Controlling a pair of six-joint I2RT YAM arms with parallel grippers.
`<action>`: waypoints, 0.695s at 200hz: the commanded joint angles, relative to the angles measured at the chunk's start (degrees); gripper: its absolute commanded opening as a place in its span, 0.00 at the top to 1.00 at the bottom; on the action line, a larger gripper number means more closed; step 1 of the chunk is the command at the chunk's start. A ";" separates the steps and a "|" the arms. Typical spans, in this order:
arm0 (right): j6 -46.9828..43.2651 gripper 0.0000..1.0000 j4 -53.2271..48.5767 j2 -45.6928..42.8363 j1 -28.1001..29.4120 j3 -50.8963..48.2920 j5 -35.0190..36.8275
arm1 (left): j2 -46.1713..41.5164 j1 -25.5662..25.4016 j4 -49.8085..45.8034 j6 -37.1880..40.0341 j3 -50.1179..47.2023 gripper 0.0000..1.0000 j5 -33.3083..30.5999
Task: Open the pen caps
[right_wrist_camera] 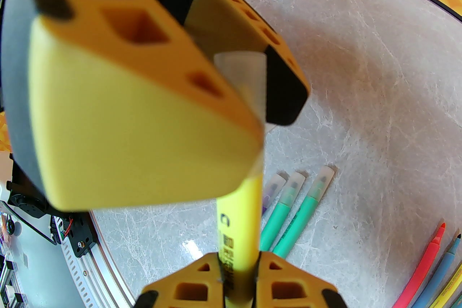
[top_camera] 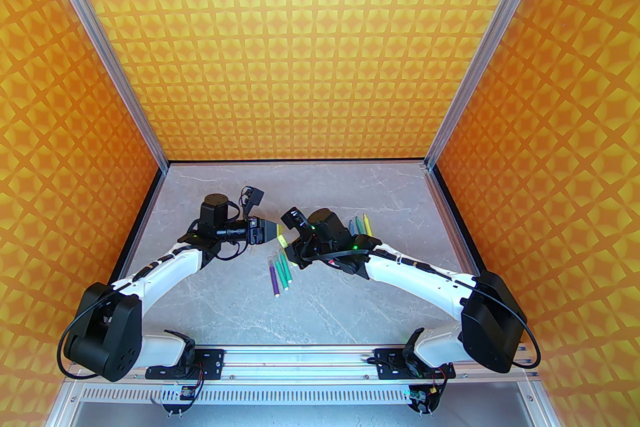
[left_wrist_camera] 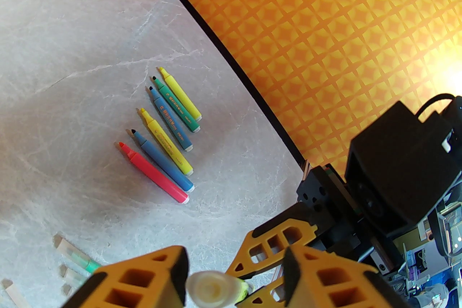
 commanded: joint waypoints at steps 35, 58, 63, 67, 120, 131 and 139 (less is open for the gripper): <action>-0.82 1.00 1.57 -1.26 -0.03 -0.64 1.38 | 1.18 -0.59 -1.60 0.48 2.33 0.79 1.33; -0.73 0.86 2.80 -1.29 -0.03 -1.27 1.93 | 1.15 -0.59 -1.77 0.15 2.50 0.90 1.33; -0.73 0.80 3.22 -1.29 -0.03 -1.46 1.85 | 1.10 -0.58 -1.78 0.05 2.58 0.91 1.33; -0.80 0.75 3.62 -1.28 -0.04 -1.49 1.86 | 1.13 -0.66 -1.72 -0.08 2.70 0.92 1.33; -0.48 0.63 7.61 1.04 -0.03 -2.12 1.15 | 0.35 -0.71 -1.94 -0.95 3.16 0.98 2.15; -0.33 0.64 8.31 1.47 -0.03 -2.10 0.99 | 0.09 -0.77 -2.11 -0.93 3.19 0.98 2.29; -0.29 0.64 8.75 1.68 -0.03 -2.16 0.83 | -0.08 -0.73 -2.22 -0.95 3.08 0.98 2.46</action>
